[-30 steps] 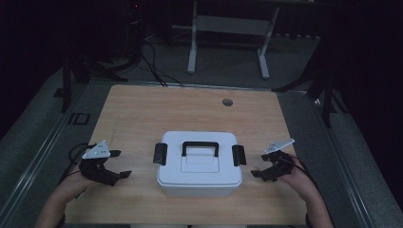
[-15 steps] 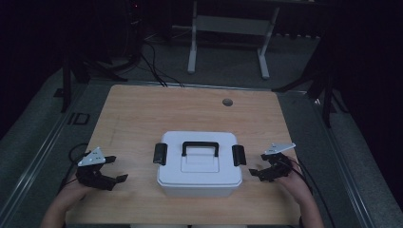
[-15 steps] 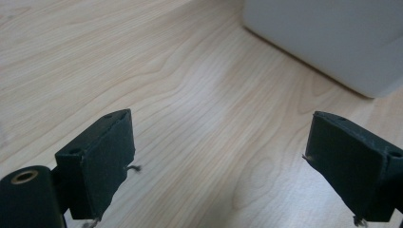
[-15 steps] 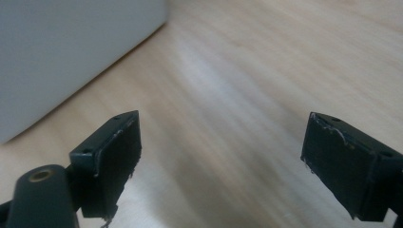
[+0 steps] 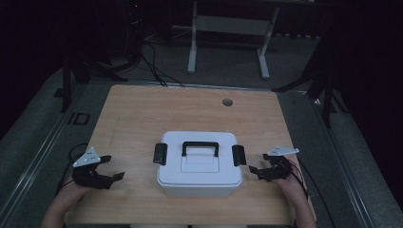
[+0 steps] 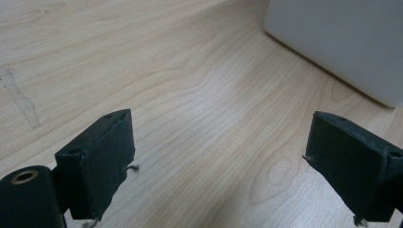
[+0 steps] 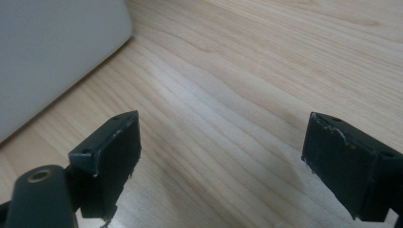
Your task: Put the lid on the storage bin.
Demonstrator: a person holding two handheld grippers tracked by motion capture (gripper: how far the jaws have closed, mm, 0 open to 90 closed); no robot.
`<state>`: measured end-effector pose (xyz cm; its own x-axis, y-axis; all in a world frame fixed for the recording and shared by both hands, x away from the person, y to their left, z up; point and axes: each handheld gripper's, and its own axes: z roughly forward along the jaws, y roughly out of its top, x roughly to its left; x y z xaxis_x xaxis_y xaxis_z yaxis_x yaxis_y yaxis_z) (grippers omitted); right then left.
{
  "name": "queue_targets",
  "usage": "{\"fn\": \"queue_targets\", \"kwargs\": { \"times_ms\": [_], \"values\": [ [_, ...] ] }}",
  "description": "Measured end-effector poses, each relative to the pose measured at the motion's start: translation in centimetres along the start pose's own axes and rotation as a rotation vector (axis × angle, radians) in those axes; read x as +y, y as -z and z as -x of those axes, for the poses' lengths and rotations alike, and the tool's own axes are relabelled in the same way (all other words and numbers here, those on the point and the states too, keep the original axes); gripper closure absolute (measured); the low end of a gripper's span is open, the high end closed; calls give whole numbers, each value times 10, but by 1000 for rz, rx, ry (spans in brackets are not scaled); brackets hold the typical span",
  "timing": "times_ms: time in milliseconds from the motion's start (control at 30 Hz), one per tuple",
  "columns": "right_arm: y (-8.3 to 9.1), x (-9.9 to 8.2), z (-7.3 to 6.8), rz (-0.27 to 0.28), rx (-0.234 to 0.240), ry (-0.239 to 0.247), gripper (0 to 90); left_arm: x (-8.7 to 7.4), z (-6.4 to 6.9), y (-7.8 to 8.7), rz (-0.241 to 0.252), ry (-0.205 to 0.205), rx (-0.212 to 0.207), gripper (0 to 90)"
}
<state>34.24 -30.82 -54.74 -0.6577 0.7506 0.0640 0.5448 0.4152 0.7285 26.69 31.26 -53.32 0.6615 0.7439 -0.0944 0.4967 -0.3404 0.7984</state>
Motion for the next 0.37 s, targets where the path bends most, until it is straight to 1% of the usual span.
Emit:
{"fn": "queue_targets", "kwargs": {
  "times_ms": [67, 167, 233, 367],
  "values": [
    [0, 0, 0, 12, -10, 0, 123, -1, 0, 1, 23, 5, 0, 96],
    [1, 0, 0, 27, -17, 3, 123, -4, 0, 2, 42, 15, 10, 97],
    [2, -1, 1, 35, -27, -2, 123, -6, 0, 1, 38, 14, 14, 97],
    [3, -2, 3, 50, -33, -19, 120, -8, 0, 0, 32, 17, 15, 97]
  ]
}}
